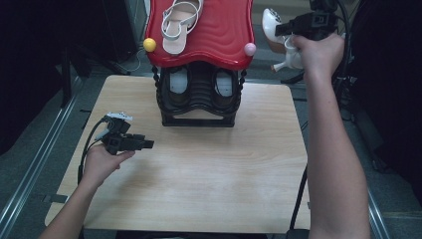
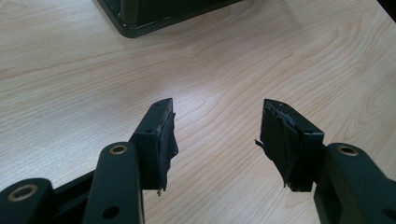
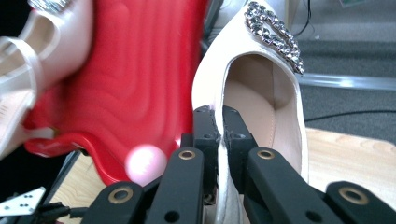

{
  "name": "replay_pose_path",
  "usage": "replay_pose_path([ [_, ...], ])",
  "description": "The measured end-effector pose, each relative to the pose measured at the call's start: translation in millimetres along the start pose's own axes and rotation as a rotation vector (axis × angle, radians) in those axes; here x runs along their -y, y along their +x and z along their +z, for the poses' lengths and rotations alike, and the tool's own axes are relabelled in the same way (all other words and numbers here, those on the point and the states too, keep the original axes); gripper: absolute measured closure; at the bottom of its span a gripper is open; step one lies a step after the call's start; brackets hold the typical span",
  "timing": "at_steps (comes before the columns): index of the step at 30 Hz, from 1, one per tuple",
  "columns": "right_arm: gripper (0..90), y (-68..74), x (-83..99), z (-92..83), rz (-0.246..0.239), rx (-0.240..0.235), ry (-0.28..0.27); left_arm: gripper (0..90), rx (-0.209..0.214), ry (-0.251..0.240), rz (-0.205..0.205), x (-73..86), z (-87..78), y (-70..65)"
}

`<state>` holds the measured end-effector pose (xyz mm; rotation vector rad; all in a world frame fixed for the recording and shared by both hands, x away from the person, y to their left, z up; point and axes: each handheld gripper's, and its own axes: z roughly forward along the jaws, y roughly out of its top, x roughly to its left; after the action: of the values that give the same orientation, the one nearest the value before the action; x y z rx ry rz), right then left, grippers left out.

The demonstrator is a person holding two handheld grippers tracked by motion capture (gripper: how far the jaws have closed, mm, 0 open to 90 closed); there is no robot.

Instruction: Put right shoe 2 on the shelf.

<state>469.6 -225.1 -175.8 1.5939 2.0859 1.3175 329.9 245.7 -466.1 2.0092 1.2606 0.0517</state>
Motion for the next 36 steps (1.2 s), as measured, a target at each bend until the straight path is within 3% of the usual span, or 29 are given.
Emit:
replay_pose_path([
  [9, 88.5, 33.7, -30.1, -7.3, -0.053, 0.002, -0.039, 45.3, 0.005, 0.001, -0.003, -0.3, 0.3, -0.1],
  [18, 88.5, 69.5, -49.0, 11.5, -0.103, -0.018, -0.035, 45.3, 0.005, 0.004, 0.004, -0.2, 0.4, 0.3],
  [22, 88.5, 80.9, -52.1, 21.8, -0.120, -0.035, -0.037, 45.3, 0.004, 0.007, 0.007, -0.1, 1.2, 0.1],
  [36, 88.4, 103.3, -42.5, 53.7, -0.206, 0.012, -0.052, 45.4, 0.004, 0.011, 0.015, 0.2, 2.7, -1.2],
])
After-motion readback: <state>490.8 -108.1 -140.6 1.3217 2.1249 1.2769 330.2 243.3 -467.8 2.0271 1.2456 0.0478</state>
